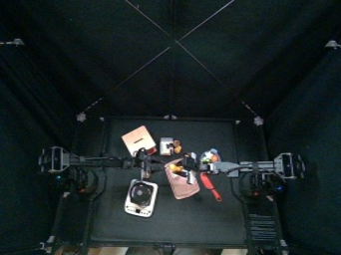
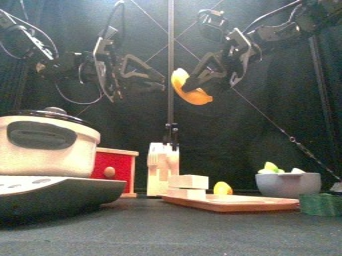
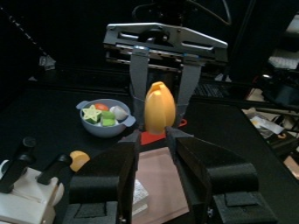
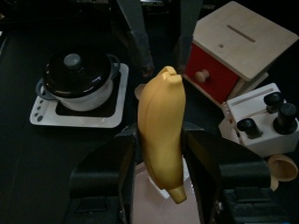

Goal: Peel banana

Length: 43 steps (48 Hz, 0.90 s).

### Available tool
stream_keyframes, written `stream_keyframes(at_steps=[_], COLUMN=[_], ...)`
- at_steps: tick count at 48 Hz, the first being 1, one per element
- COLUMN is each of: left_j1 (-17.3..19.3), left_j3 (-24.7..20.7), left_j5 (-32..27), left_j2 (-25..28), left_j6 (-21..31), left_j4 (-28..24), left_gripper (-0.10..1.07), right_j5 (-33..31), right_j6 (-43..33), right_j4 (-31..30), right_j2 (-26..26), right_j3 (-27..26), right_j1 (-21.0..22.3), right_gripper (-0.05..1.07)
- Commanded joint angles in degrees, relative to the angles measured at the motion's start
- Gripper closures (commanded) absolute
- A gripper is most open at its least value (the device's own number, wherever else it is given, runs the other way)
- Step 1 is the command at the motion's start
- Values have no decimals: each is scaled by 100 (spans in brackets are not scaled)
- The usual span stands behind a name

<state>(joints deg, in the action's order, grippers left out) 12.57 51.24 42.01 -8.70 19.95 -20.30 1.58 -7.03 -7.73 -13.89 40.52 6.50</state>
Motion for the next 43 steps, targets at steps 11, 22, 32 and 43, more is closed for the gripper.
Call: stream_keyframes(at_steps=[11,22,32,43], left_j1=[-26,-167,-167,-167], left_j3=[-272,-431,-501,-457], left_j5=[70,70,70,62], left_j2=[176,316,571,554], left_j6=[-220,-237,-246,-246], left_j4=[70,53,53,0], left_gripper=[18,15,16,17], right_j5=[62,62,53,18], right_j6=[-9,-9,0,0], right_j4=[26,18,-9,0], right_j2=[97,255,281,281], right_j3=[-176,-237,-281,-281], right_j1=[-18,-9,-26,-35], right_gripper=[34,34,34,34])
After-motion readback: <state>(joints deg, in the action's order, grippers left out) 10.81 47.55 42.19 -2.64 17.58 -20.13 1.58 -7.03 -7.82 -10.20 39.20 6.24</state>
